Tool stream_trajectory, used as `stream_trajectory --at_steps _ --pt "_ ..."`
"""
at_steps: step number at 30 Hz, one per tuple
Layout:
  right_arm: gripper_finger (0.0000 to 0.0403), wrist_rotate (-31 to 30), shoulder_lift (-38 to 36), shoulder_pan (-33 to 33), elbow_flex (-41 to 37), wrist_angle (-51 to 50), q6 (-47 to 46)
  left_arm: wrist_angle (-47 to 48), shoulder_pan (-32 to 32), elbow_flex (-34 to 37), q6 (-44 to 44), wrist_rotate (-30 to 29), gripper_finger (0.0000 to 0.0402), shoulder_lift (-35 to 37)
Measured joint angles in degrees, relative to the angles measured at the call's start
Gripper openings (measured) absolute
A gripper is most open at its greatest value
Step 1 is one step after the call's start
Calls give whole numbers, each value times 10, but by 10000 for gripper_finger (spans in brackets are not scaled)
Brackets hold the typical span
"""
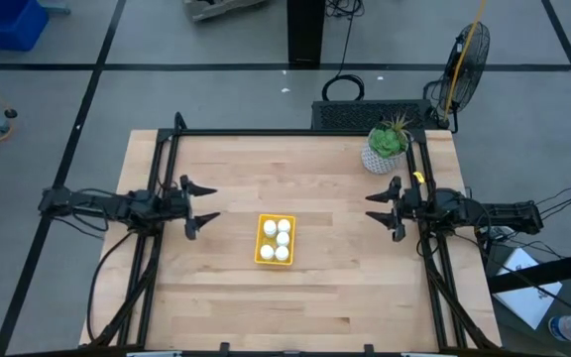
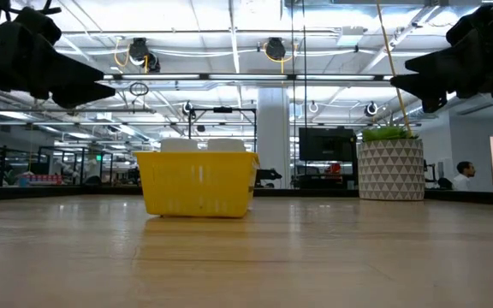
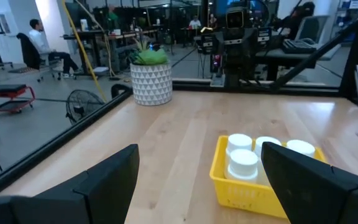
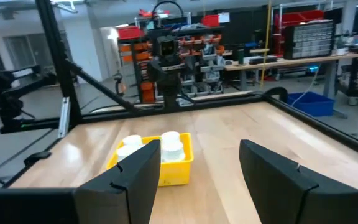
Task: Pick and place pill bottles into a basket
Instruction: Return to Home Position
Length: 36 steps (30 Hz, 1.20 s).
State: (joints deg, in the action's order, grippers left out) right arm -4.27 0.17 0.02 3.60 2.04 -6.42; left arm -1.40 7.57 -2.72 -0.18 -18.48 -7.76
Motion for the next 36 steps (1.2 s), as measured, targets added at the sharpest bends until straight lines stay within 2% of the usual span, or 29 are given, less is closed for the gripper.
stream_trajectory --at_steps 5,16,36 --pt "210 17 0 0 0 -1 0 50 0 -2 8 20 340 77" --pt "210 90 2 0 -1 -1 -6 67 -2 -5 -3 67 340 74" --pt "210 88 2 0 -1 -1 -2 67 -2 -5 -20 65 340 74"
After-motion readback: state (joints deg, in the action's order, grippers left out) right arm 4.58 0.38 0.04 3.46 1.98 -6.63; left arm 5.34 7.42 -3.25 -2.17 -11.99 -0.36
